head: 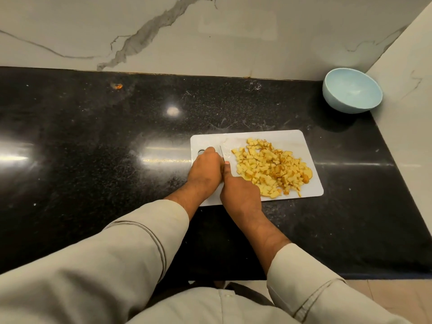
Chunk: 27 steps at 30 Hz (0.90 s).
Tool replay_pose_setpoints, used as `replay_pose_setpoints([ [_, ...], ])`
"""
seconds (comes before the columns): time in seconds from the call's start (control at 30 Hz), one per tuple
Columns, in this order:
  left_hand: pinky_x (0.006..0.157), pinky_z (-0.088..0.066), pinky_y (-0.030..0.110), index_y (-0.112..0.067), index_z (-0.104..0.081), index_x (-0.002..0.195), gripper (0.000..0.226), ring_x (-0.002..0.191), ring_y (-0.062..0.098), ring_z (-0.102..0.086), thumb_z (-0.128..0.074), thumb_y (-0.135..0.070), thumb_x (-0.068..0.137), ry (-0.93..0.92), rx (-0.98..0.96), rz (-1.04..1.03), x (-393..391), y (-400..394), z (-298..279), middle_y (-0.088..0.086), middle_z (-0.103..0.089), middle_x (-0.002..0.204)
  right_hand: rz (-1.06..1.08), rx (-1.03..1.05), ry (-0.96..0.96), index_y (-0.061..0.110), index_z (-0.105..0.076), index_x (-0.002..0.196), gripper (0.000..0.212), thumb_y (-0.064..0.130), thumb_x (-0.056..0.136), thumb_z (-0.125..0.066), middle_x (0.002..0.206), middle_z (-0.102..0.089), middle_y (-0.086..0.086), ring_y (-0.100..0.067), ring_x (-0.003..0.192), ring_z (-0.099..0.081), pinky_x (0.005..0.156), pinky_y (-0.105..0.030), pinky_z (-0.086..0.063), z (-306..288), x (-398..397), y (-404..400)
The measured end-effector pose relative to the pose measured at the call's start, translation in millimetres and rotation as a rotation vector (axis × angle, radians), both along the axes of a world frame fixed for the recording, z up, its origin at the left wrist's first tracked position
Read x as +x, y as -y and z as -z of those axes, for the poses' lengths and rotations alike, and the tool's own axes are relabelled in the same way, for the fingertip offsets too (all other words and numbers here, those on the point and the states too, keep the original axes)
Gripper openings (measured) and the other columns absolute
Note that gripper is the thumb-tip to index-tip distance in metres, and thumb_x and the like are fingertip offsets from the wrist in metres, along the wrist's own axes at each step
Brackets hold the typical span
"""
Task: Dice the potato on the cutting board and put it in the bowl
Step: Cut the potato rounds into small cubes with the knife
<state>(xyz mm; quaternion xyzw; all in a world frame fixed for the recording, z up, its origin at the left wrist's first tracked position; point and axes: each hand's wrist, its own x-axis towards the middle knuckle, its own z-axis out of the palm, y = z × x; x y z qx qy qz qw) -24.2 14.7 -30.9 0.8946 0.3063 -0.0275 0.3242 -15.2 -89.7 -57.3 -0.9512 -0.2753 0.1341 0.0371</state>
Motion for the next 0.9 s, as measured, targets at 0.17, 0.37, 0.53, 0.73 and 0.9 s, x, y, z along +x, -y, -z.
replay_pose_setpoints([
  [0.17,0.074,-0.048,0.037,-0.007,-0.050,0.097,0.016,0.093,0.030,-0.060,-0.057,-0.019,0.090,-0.002,-0.012,-0.026,-2.5,0.1,-4.8,0.013,-0.060,0.101,0.006,-0.018,-0.016,0.026,-0.006,0.154,0.068,0.013,0.094,-0.035,0.081,-0.059,-0.005,-0.025,0.067,-0.054,0.055,-0.033,-0.031,-0.5,-0.2,-0.8],
  [0.37,0.086,-0.051,0.044,-0.004,-0.064,0.100,0.022,0.101,0.031,-0.059,-0.070,-0.018,0.085,-0.020,0.030,0.034,-5.1,1.6,-7.0,0.012,-0.058,0.110,0.004,-0.046,-0.018,0.027,0.000,0.154,0.073,0.018,0.093,-0.040,0.065,-0.036,0.001,-0.021,0.057,-0.039,0.051,-0.030,-0.028,-1.1,-18.2,19.8],
  [0.53,0.091,-0.047,0.038,-0.007,-0.063,0.118,0.042,0.110,0.030,-0.056,-0.076,-0.020,0.081,-0.010,0.027,0.065,-8.8,-1.5,-2.9,0.011,-0.057,0.121,0.013,-0.107,-0.034,0.028,0.006,0.153,0.074,0.021,0.093,-0.038,0.072,-0.045,-0.001,-0.017,0.051,-0.032,0.047,-0.029,-0.022,1.9,-41.6,45.5],
  [0.73,0.088,-0.047,0.036,-0.010,-0.059,0.121,0.040,0.107,0.030,-0.055,-0.070,-0.022,0.085,0.034,0.111,0.108,-17.4,0.5,7.2,0.010,-0.050,0.118,0.001,-0.140,-0.029,0.028,0.007,0.152,0.072,0.022,0.095,-0.037,0.069,-0.043,0.003,-0.017,0.052,-0.038,0.049,-0.030,-0.030,-4.9,-61.4,61.4],
  [0.9,0.091,-0.048,0.037,-0.005,-0.060,0.118,0.035,0.108,0.031,-0.053,-0.067,-0.021,0.088,-0.033,0.169,0.184,-11.7,1.1,2.4,0.014,-0.048,0.118,0.072,-0.061,0.048,0.034,0.001,0.152,0.068,0.027,0.096,-0.037,0.054,-0.031,0.007,-0.015,0.046,-0.033,0.044,-0.029,-0.025,-16.8,-59.7,63.7],
])
